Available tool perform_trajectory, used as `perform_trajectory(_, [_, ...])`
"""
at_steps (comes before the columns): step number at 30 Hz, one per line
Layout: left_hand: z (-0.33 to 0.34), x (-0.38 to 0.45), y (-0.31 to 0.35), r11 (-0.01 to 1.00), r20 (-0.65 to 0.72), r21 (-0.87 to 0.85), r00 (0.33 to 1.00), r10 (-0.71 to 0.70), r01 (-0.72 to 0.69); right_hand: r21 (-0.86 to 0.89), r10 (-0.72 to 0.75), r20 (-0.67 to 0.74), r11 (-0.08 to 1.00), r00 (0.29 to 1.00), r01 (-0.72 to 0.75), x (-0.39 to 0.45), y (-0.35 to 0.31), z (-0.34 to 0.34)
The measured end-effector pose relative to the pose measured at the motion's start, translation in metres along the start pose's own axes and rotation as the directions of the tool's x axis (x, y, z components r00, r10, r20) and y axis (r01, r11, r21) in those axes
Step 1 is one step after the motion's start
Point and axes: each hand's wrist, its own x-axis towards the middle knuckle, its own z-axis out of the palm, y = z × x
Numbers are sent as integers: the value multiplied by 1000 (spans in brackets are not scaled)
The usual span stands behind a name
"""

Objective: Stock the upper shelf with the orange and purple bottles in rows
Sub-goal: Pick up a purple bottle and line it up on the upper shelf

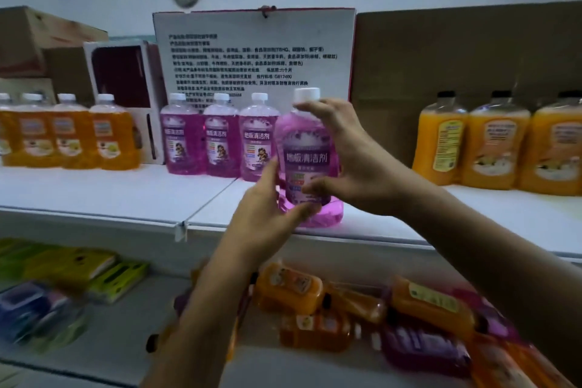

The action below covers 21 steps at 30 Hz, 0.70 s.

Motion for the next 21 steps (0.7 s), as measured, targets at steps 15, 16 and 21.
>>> perform_trajectory(15, [19,3,-5,814,-5,568,989,-146,123,-195,184,77,967,980,-166,52,106,26])
perform_trajectory(16, [17,3,-5,816,6,564,988,-154,124,-238,220,89,952,971,-194,55,107,27])
perform_trajectory(21, [12,2,-3,821,61,561,983,-174,111,-323,293,58,910,954,-259,56,103,29])
